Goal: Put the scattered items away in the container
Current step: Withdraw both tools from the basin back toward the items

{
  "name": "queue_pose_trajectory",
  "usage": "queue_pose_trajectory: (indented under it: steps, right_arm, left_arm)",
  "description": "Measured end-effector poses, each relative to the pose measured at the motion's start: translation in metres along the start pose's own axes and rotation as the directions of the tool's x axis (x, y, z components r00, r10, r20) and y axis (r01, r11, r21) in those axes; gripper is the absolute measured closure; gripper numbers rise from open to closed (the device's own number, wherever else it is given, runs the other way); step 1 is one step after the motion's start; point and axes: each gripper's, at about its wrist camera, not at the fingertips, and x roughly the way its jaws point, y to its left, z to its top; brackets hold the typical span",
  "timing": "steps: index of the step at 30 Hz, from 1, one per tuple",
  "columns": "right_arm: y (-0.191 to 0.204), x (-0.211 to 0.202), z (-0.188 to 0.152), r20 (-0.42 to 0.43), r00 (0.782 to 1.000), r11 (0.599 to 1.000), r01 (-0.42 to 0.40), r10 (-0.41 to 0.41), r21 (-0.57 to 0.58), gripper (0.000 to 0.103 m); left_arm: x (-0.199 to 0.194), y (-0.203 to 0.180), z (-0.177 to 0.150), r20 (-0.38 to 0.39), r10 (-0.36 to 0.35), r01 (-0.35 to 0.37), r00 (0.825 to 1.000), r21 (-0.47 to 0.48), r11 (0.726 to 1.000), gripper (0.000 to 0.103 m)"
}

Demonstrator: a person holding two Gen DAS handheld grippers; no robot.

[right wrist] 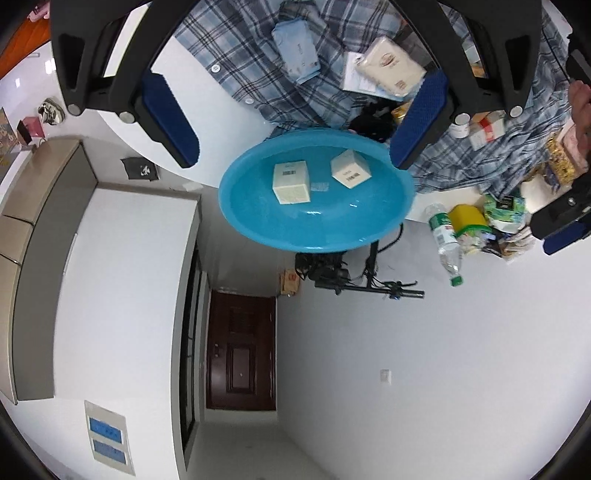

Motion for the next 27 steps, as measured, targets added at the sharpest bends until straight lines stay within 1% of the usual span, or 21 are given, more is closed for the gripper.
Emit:
queue_pose_trajectory:
  steps: [4, 7, 11, 17, 21, 23, 25, 27]
  right_arm:
    - [0.007, -0.025, -0.002, 0.018, 0.999, 1.0, -0.028, 0.028, -0.013, 0.0]
    - [0.009, -0.044, -0.003, 0.046, 0.999, 1.0, -0.027, 0.028, -0.006, 0.0]
    - [0.012, -0.068, -0.001, 0.087, 0.996, 0.999, -0.038, 0.038, 0.0, 0.0]
    - [0.017, -0.096, -0.004, 0.128, 0.991, 0.999, -0.034, 0.034, -0.001, 0.0]
    - [0.023, -0.113, -0.009, 0.16, 0.987, 1.0, -0.015, 0.019, -0.025, 0.0]
    - [0.026, -0.122, -0.011, 0.182, 0.983, 1.0, -0.007, 0.012, -0.026, 0.0]
    - [0.026, -0.131, -0.014, 0.205, 0.979, 1.0, -0.012, 0.016, -0.022, 0.0]
    - [0.028, -0.137, -0.018, 0.218, 0.976, 1.0, -0.021, 0.024, -0.015, 0.0]
  left_arm:
    - [-0.019, -0.002, 0.003, 0.011, -0.03, 0.03, 1.0, -0.015, 0.999, 0.0]
    - [-0.036, -0.002, 0.009, 0.029, -0.044, 0.045, 0.999, -0.021, 0.999, 0.0]
    - [-0.059, -0.008, 0.012, 0.066, -0.025, 0.025, 0.998, 0.008, 1.0, 0.0]
    - [-0.095, -0.02, 0.006, 0.119, -0.033, 0.028, 0.992, 0.047, 0.998, 0.0]
    - [-0.112, -0.023, 0.005, 0.127, -0.034, 0.028, 0.991, 0.045, 0.999, 0.0]
    - [-0.124, -0.023, 0.002, 0.148, -0.033, 0.03, 0.988, 0.027, 0.999, 0.0]
    - [-0.131, -0.023, -0.001, 0.161, -0.041, 0.039, 0.986, 0.016, 0.999, 0.0]
    - [-0.136, -0.025, -0.005, 0.158, -0.054, 0.051, 0.986, 0.023, 0.998, 0.0]
